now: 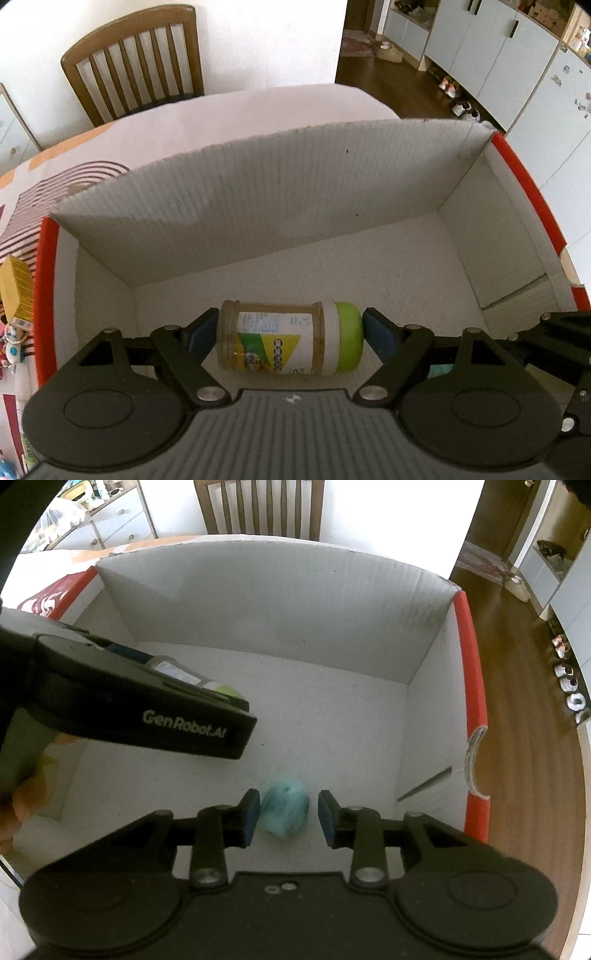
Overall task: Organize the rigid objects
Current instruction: 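Carry jar and teal egg into the shoebox and open both grippers, then withdraw both tools from the shoebox back over the table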
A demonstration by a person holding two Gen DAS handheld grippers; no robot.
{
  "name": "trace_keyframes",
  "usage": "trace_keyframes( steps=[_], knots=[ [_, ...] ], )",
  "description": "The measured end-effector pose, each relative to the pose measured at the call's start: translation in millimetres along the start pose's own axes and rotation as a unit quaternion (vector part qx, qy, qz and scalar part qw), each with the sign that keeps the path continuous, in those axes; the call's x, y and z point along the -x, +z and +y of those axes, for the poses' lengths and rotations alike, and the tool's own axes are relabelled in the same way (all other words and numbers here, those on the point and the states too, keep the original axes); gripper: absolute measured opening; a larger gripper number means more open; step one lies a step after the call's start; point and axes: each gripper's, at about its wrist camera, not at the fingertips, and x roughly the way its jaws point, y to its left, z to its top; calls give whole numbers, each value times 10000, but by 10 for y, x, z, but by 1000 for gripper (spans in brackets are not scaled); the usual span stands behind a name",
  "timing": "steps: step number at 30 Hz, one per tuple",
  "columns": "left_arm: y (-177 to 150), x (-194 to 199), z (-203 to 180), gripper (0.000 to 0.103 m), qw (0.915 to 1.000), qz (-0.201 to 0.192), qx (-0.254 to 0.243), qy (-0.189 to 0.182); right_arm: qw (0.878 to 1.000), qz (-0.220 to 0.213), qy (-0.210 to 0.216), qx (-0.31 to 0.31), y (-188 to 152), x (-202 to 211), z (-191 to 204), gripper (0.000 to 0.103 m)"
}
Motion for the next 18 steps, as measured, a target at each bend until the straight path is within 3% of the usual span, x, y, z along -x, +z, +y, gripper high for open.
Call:
trace_keyframes(
  steps=[5, 18],
  knots=[
    [6, 152, 5, 83, 9997, -205, 97, 10, 9998, -179, 43, -3, -28, 83, -39, 45],
    [-199, 819, 127, 83, 9960, -843, 286, -16, 9970, -729, 209, -129, -176, 474, -114, 54]
  ],
)
